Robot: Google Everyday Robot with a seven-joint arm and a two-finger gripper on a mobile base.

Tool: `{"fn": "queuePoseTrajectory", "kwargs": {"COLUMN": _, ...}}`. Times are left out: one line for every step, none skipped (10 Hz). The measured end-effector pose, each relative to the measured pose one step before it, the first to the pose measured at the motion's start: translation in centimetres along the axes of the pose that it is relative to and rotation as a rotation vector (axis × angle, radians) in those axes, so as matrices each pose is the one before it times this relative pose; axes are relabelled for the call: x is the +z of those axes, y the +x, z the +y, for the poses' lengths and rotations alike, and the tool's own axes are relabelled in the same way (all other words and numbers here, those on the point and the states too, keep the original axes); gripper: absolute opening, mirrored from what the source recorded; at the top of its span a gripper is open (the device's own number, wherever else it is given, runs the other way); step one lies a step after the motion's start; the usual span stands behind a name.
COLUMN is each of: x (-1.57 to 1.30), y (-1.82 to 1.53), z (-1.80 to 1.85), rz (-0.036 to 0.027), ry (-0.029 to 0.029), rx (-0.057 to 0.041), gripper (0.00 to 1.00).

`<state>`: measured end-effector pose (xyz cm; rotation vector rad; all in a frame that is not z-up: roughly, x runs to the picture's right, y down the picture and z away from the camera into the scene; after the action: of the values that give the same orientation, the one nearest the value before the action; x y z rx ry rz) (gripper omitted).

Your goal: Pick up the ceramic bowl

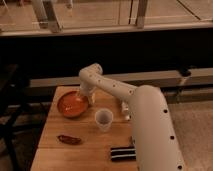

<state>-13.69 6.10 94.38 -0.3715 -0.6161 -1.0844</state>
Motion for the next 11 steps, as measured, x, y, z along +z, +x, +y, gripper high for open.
{"fn": "queuePoseTrajectory", "kwargs": {"x": 0.016, "y": 0.008, "z": -0.055, "rz": -0.00172, "ry": 0.00046, "rx": -0.00310, "gripper": 0.80}}
{"fn": "queuePoseTrajectory", "kwargs": {"x": 0.022, "y": 0.022, "z": -0.031, "rz": -0.00127, "ry": 0.00047, "rx": -0.00186, "gripper": 0.80}}
{"fn": "queuePoseTrajectory", "kwargs": {"x": 0.014, "y": 0.043, "z": -0.034, "rz": -0.00124, "ry": 0.00080, "rx": -0.00182, "gripper": 0.80}}
{"fn": "queuePoseTrajectory", "kwargs": {"x": -0.012, "y": 0.048, "z": -0.021, "rz": -0.00046, "ry": 0.00043, "rx": -0.00208, "gripper": 0.80}}
{"fn": "queuePoseTrajectory", "kwargs": {"x": -0.015, "y": 0.018, "z": -0.024, "rz": -0.00098, "ry": 0.00035, "rx": -0.00270, "gripper": 0.80}}
{"fn": "queuePoseTrajectory", "kwargs": {"x": 0.062, "y": 0.019, "z": -0.025, "rz": -0.00204, "ry": 0.00069, "rx": -0.00269, "gripper": 0.80}}
{"fn": "queuePoseTrajectory", "kwargs": {"x": 0.013, "y": 0.039, "z": -0.022, "rz": -0.00159, "ry": 0.00145, "rx": -0.00190, "gripper": 0.80}}
{"fn": "queuePoseTrajectory", "kwargs": {"x": 0.030, "y": 0.024, "z": -0.026, "rz": -0.00159, "ry": 0.00128, "rx": -0.00198, "gripper": 0.80}}
{"fn": "queuePoseTrajectory", "kwargs": {"x": -0.019, "y": 0.028, "z": 0.002, "rz": -0.00053, "ry": 0.00036, "rx": -0.00106, "gripper": 0.80}}
{"fn": "queuePoseTrajectory", "kwargs": {"x": -0.015, "y": 0.024, "z": -0.014, "rz": -0.00154, "ry": 0.00092, "rx": -0.00212, "gripper": 0.80}}
{"fn": "queuePoseTrajectory", "kwargs": {"x": 0.010, "y": 0.026, "z": -0.004, "rz": -0.00159, "ry": 0.00114, "rx": -0.00120, "gripper": 0.80}}
